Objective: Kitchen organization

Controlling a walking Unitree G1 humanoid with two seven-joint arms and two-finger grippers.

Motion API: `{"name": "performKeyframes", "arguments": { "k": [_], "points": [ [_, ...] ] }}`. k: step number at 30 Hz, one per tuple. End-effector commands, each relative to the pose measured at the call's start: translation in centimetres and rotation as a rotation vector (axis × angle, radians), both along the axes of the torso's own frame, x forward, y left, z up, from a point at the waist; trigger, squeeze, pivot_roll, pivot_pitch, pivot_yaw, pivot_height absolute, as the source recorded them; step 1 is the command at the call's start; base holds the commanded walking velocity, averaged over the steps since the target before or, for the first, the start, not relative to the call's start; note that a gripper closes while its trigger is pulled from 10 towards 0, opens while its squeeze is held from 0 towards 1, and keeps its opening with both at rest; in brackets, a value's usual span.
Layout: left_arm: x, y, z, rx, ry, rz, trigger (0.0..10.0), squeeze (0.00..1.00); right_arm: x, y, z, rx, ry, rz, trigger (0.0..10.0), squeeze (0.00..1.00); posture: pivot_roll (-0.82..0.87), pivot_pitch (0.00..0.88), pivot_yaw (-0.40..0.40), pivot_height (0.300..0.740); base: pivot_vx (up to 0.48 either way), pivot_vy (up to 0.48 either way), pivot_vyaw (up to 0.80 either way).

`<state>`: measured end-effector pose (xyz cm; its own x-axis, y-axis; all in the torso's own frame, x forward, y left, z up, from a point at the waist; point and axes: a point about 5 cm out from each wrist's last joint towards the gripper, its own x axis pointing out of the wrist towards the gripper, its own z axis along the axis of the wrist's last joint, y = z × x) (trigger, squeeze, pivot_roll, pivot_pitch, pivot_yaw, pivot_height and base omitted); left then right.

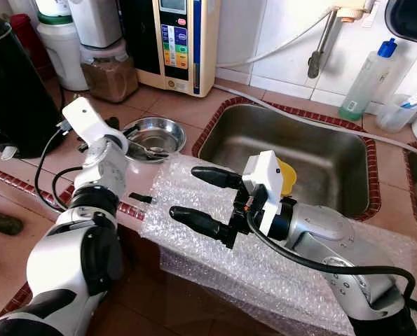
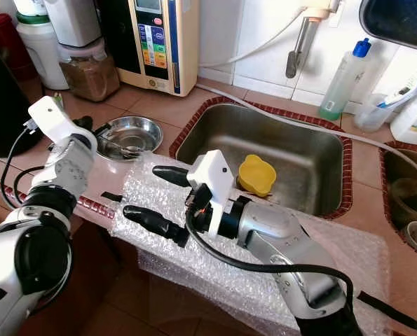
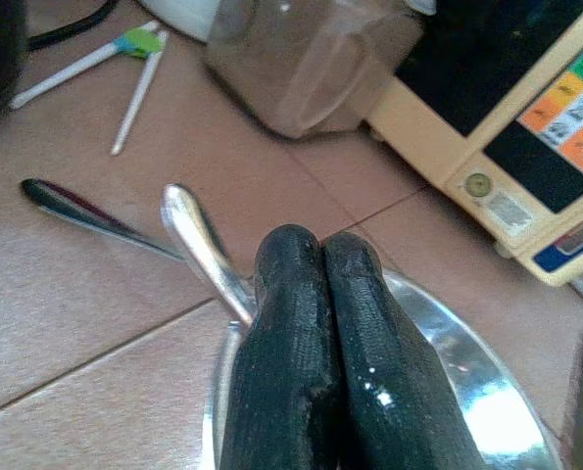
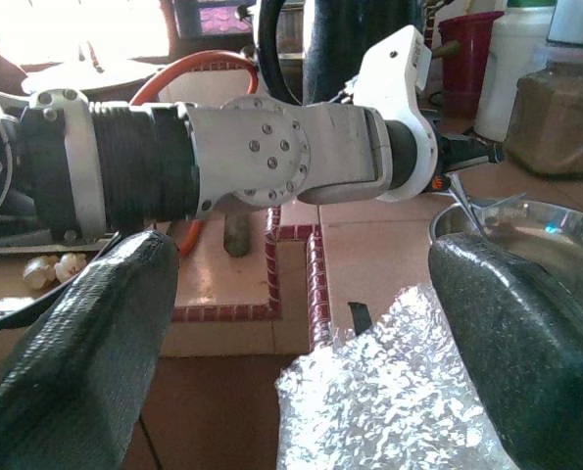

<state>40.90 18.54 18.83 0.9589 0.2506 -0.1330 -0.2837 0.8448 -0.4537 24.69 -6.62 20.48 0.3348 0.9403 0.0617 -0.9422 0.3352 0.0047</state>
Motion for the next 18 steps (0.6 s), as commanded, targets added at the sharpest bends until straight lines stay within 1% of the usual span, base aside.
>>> {"name": "performKeyframes", "arguments": {
  "k": [1,2,4,7,8,11,13,16,18],
  "points": [
    [-0.2,0.3,0.3,0.026,-0.033,0.028,0.0,0.09,0.1,0.2,0.3,-0.006,-0.025,0.013,10.0,0.00,-0.12,0.008,0.028,0.740,0.000,0.000,0.00],
    [-0.2,0.5,0.4,0.022,-0.041,0.031,10.0,1.00,0.1,0.2,0.3,-0.008,-0.025,0.013,10.0,0.00,-0.12,0.005,0.027,0.740,0.000,0.000,0.00],
    [-0.2,0.6,0.5,0.011,-0.051,0.034,10.0,1.00,0.1,0.2,0.3,-0.009,-0.026,0.014,10.0,0.00,-0.12,0.005,0.027,0.740,0.000,0.000,0.00],
    [-0.1,0.8,0.8,0.046,-0.050,0.044,10.0,1.00,0.1,0.2,0.2,-0.012,-0.027,0.014,10.0,0.00,-0.11,0.002,0.028,0.740,0.000,0.000,0.00],
    [-0.1,0.8,0.8,0.044,-0.045,0.047,10.0,1.00,0.1,0.2,0.2,-0.013,-0.026,0.014,10.0,0.00,-0.11,0.004,0.029,0.740,0.000,0.000,0.00],
    [-0.3,0.9,0.6,0.085,-0.033,0.053,10.0,1.00,0.2,0.1,0.1,-0.012,-0.026,0.014,10.0,0.00,-0.11,0.004,0.031,0.740,0.000,0.000,0.00],
    [-0.4,0.8,0.4,0.104,-0.032,0.049,10.0,1.00,0.1,0.2,0.1,-0.011,-0.026,0.014,10.0,0.00,-0.11,0.005,0.031,0.740,0.000,0.000,0.00],
    [-0.8,0.7,-0.3,0.128,0.003,0.063,10.0,1.00,0.2,0.2,0.0,-0.010,-0.027,0.014,10.0,0.00,-0.10,0.003,0.028,0.740,0.000,0.000,0.00],
    [-1.3,0.6,-0.7,0.154,-0.006,0.083,10.0,1.00,0.3,0.3,0.0,-0.009,-0.030,0.018,10.0,0.00,-0.09,0.002,0.022,0.740,0.000,0.000,0.00]
  ]
}}
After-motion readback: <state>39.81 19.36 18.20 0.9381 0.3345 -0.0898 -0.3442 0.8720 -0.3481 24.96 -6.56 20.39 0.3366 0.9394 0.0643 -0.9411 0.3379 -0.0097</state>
